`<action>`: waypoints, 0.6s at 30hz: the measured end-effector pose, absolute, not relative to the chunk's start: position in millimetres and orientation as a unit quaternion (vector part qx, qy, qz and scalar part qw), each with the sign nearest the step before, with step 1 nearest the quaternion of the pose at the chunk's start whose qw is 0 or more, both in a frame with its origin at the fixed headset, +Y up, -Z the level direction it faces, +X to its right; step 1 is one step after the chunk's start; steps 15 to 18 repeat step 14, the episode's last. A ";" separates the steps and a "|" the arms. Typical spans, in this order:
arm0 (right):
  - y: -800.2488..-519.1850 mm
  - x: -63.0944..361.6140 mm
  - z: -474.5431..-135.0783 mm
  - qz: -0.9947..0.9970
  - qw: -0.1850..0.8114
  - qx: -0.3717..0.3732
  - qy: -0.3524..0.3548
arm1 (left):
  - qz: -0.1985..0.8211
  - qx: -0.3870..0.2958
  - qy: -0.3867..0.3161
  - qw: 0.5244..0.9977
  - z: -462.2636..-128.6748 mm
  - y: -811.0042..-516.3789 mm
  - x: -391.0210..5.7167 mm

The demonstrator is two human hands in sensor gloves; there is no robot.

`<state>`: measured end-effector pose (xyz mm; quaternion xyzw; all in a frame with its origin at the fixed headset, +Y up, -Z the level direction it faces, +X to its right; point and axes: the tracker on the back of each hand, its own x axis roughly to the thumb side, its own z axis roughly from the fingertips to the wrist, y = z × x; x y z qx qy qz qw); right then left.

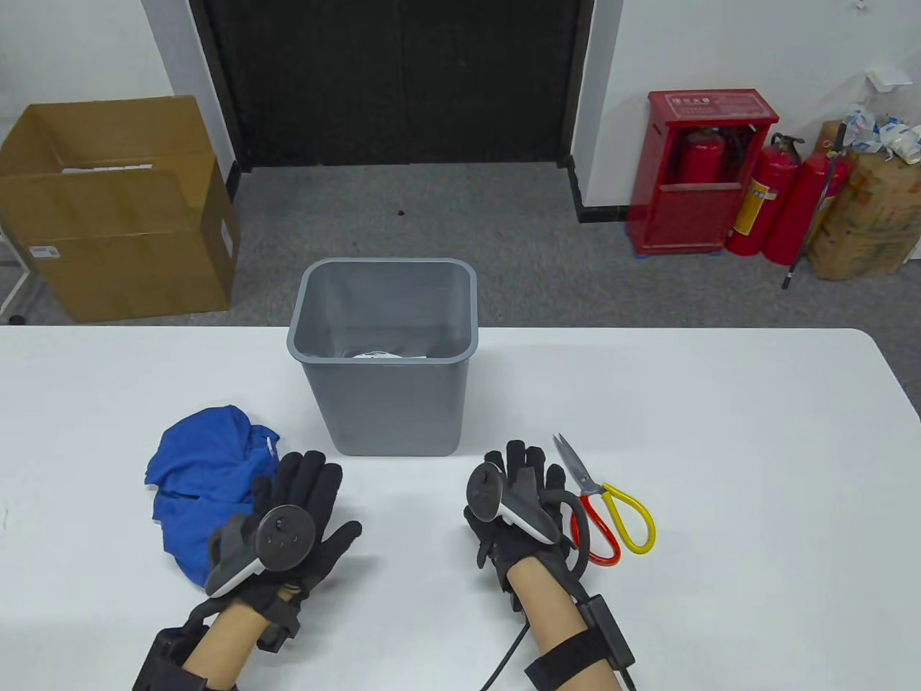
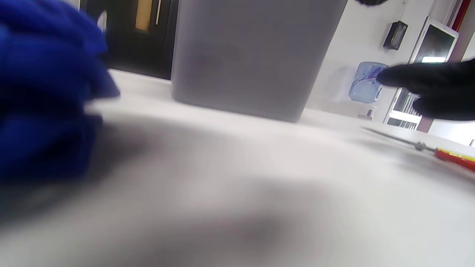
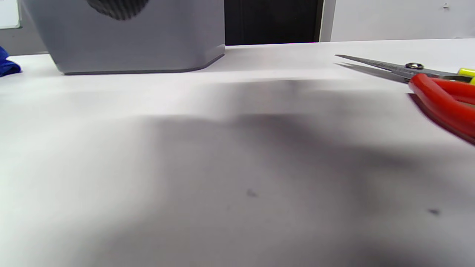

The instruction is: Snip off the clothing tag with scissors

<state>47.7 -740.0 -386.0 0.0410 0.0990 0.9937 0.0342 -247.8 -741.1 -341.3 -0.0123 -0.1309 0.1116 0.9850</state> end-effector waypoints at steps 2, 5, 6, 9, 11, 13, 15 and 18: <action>-740.2 43.2 -384.7 0.993 0.033 0.046 0.105 | 0.098 -0.023 -0.119 0.988 -341.2 -744.8 -250.5; -740.8 35.5 -383.1 0.992 0.028 0.058 0.113 | 0.099 -0.018 -0.110 0.989 -343.5 -749.5 -258.3; -741.0 33.5 -382.7 0.991 0.024 0.061 0.116 | 0.100 -0.022 -0.107 0.989 -343.5 -750.7 -260.4; -742.0 28.2 -381.4 0.990 0.020 0.068 0.125 | 0.102 -0.026 -0.103 0.989 -343.0 -753.4 -264.8; -742.9 25.9 -380.8 0.989 0.020 0.070 0.129 | 0.096 -0.028 -0.103 0.990 -342.8 -755.2 -265.4; -744.2 23.8 -380.3 0.988 0.017 0.073 0.132 | 0.096 -0.032 -0.102 0.990 -343.1 -757.3 -264.8; -744.8 22.9 -380.2 0.988 0.015 0.074 0.136 | 0.096 -0.036 -0.103 0.989 -343.6 -759.1 -263.9; -744.8 22.9 -380.2 0.988 0.015 0.074 0.136 | 0.096 -0.036 -0.103 0.989 -343.6 -759.1 -263.9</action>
